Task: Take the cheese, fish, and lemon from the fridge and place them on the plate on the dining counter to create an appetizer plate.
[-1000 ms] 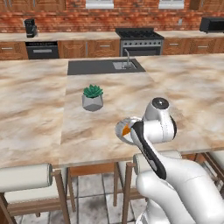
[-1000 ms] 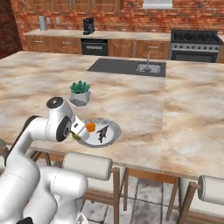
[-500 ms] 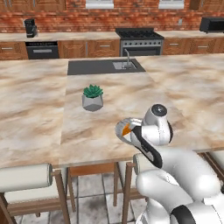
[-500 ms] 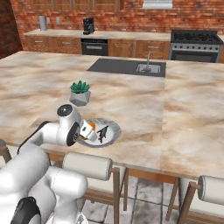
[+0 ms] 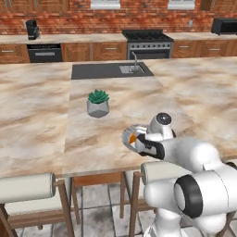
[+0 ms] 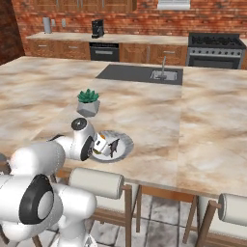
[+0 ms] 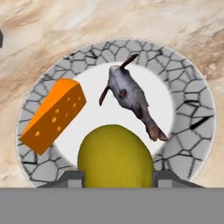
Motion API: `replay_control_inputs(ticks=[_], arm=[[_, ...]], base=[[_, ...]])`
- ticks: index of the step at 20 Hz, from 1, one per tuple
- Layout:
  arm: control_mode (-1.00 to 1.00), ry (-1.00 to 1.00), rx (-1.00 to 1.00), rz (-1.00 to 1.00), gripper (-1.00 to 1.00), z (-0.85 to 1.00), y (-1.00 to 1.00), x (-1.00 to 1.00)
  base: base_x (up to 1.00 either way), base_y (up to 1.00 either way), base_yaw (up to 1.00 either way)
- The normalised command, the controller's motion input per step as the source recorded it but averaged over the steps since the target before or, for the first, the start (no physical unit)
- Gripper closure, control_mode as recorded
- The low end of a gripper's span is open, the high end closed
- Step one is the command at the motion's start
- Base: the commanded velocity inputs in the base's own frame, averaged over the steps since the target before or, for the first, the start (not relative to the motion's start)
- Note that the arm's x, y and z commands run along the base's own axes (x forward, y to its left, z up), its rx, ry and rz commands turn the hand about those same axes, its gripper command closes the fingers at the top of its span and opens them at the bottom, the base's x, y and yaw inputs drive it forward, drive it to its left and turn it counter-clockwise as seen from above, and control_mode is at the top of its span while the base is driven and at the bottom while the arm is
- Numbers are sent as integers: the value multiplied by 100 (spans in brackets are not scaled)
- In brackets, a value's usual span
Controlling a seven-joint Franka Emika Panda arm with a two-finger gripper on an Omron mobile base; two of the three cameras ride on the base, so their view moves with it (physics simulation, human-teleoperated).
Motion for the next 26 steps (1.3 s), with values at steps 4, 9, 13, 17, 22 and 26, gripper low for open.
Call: replay_control_inputs(ticks=[4, 9, 13, 17, 22, 26], arm=[[-100, 0, 0, 0, 100, -22, 0, 34], [-100, 0, 0, 0, -100, -25, 0, 10], [-100, 2, 0, 0, -100, -14, 0, 0], [-100, 1, 0, 0, -100, 0, 0, 4], [-100, 0, 0, 0, -100, 5, 0, 8], [-100, 0, 0, -1, -100, 53, 0, 0]], base=[[0, 0, 0], [0, 0, 0], [0, 0, 0], [0, 0, 0], [0, 0, 0], [0, 0, 0]])
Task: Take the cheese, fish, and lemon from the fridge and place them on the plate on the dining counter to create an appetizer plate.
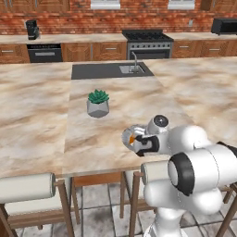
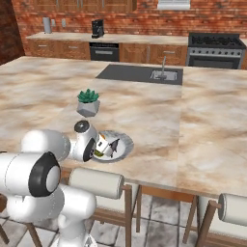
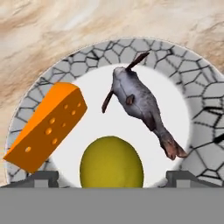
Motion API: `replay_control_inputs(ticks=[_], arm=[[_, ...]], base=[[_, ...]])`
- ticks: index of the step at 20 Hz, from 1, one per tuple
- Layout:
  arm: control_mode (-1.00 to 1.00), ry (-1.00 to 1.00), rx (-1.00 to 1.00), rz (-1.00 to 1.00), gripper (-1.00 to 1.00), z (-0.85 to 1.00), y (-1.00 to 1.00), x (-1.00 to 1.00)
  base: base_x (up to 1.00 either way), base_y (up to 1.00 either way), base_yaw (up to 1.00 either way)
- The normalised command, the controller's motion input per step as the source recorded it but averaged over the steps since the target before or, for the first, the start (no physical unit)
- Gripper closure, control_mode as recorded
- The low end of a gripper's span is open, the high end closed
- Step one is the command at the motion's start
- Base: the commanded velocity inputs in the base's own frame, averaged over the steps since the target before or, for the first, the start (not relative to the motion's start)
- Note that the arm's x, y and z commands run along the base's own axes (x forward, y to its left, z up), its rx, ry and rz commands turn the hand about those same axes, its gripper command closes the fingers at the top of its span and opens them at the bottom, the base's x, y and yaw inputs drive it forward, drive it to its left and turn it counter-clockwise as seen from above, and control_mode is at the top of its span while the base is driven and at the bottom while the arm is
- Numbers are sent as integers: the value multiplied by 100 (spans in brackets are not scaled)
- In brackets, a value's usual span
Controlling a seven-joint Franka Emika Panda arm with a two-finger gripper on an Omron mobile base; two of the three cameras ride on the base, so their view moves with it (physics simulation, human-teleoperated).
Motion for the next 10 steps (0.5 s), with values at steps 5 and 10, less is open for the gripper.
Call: replay_control_inputs(ticks=[5, 10], arm=[[-100, -10, 2, -5, -100, 100, 2, -48], [-100, -3, 9, -9, -100, 100, 0, -81]], base=[[0, 0, 0], [0, 0, 0]])
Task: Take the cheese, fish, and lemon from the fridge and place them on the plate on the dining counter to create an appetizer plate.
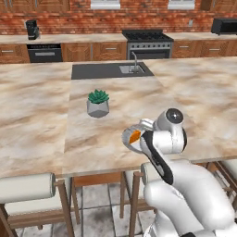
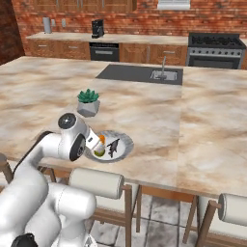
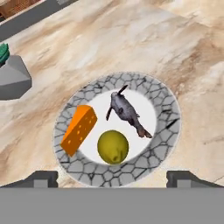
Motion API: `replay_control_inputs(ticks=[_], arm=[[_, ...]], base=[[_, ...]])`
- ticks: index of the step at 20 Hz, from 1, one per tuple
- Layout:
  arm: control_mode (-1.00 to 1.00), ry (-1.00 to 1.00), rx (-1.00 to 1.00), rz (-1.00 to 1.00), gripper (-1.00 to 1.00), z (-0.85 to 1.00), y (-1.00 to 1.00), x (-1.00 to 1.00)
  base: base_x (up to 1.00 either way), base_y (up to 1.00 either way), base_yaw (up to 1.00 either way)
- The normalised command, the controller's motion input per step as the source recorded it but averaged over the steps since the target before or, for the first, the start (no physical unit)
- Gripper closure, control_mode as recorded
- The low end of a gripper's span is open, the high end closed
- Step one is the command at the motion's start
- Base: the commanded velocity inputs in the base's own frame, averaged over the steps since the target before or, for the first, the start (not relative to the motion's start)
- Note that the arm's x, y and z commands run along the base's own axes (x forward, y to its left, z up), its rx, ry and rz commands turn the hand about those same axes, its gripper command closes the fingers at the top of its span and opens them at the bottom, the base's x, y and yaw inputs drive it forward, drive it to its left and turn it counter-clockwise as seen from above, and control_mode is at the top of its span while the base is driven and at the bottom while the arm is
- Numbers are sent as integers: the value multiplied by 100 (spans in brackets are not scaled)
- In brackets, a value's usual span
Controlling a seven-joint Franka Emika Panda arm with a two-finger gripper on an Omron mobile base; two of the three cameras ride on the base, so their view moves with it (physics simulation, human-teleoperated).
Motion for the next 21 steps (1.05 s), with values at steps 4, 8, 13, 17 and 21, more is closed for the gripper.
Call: replay_control_inputs(ticks=[4, 8, 13, 17, 21], arm=[[-100, 17, 11, -7, -100, 100, 0, -92], [-100, 26, 9, -4, -100, 100, 0, -100], [-100, 25, 0, -5, -100, 100, 0, -100], [-100, 18, -1, -7, -100, 100, 0, -100], [-100, 10, -9, -8, -100, 97, 0, -100]], base=[[0, 0, 0], [0, 0, 0], [0, 0, 0], [0, 0, 0], [0, 0, 0]])
